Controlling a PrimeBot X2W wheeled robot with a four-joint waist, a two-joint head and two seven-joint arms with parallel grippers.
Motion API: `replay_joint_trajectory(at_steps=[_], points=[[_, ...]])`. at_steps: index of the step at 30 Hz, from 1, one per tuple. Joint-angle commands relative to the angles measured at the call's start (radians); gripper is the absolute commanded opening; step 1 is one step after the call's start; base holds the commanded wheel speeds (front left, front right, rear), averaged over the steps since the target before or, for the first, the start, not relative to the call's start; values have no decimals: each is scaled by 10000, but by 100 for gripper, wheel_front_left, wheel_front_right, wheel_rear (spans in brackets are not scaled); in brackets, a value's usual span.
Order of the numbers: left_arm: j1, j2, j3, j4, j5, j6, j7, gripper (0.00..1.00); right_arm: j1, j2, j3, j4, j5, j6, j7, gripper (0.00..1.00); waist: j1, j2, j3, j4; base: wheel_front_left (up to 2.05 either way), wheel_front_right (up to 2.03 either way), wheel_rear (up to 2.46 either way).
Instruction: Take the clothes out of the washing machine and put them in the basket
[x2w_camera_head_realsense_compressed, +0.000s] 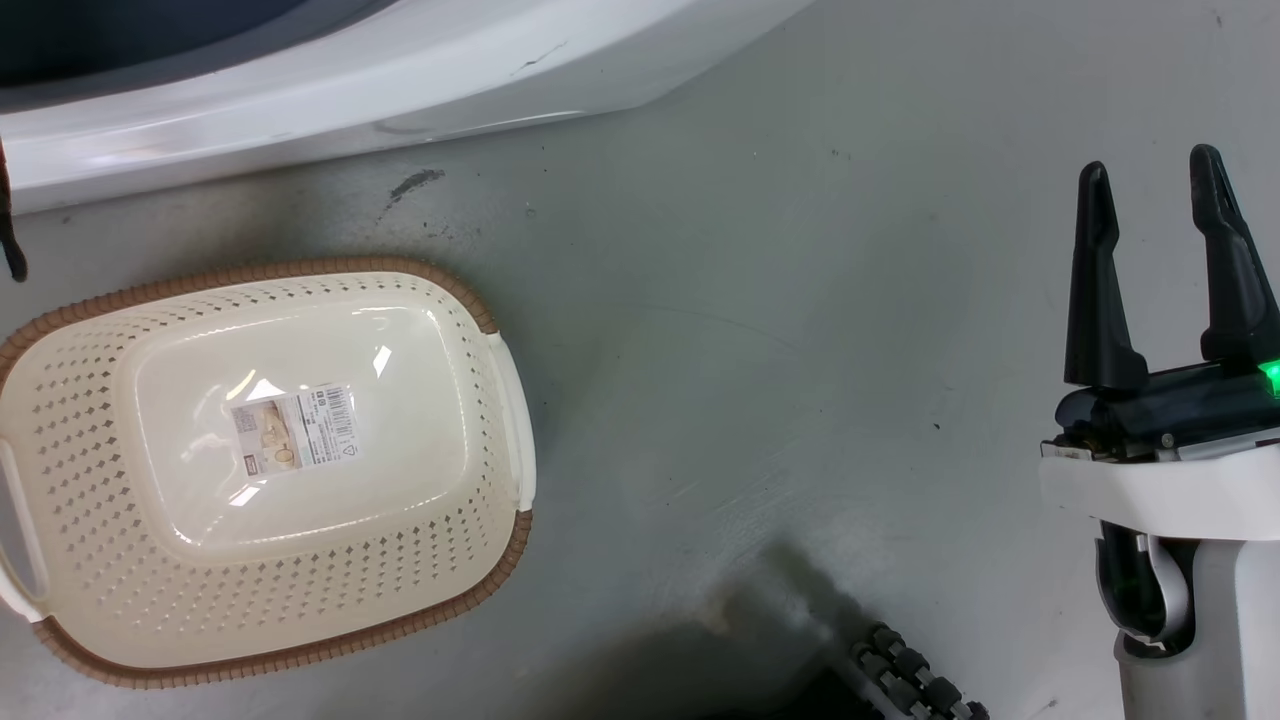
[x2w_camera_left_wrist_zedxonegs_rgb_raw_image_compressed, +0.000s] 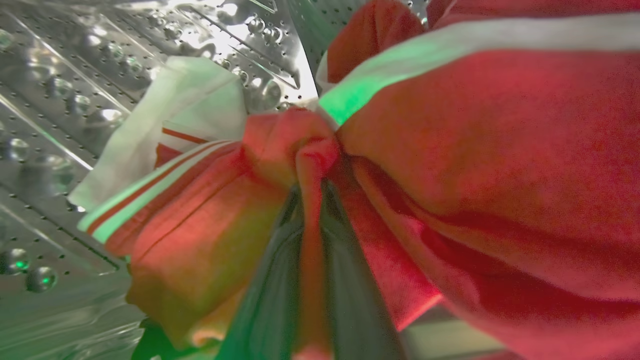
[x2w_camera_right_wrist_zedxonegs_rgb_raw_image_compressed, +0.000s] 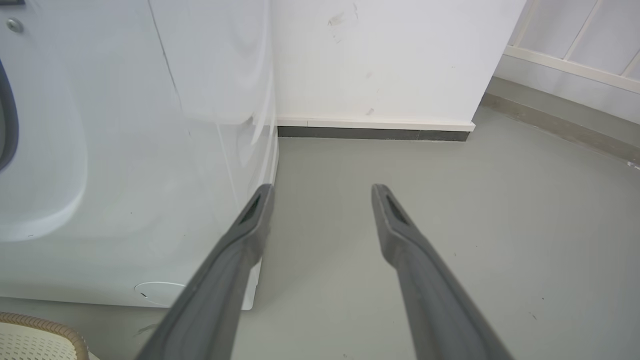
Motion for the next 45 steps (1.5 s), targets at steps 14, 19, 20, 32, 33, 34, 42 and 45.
replay_joint_trajectory(at_steps=[14, 19, 20, 32, 33, 34, 42, 45], points=[[1390, -280, -531, -534, -1081, 3, -2292, 0, 174, 25, -106, 99, -374, -7, -21, 100, -1, 0, -1178, 511, 0, 0, 0], [2410, -499, -684, -676, -1468, 3, -3532, 0, 352, 24, -125, 139, -585, -7, -21, 100, -1, 0, -1860, 821, 0, 0, 0], [2593, -531, -681, -703, -1547, 3, -3797, 0, 381, 24, -120, 149, -652, -7, -21, 100, -1, 0, -1996, 875, 0, 0, 0], [5220, -1137, -1023, -1106, -2020, 4, -6309, 0, 1216, 21, -162, 385, -1143, -7, -19, 100, -1, 0, -3802, 1572, 0, 0, 0], [5415, -1189, -1029, -1174, -2054, 11, -6427, 0, 1280, 21, -171, 412, -1165, -7, -21, 100, -1, 0, -3948, 1623, 0, 0, 0], [5611, -1222, -1027, -1272, -2071, 44, -6539, 0, 1357, 21, -182, 435, -1199, -7, -21, 100, -1, 0, -4085, 1672, 0, 0, 0], [7268, -1282, -1085, -2744, -1948, 397, -6903, 0, 1900, 21, -184, 567, -1422, -7, -19, 100, -1, 0, -5173, 2069, 0, 0, 0], [7868, -1161, -984, -3630, -1935, 596, -6932, 0, 2113, 21, -183, 607, -1481, -7, -21, 100, -1, 0, -5534, 2189, 0, 0, 0]])
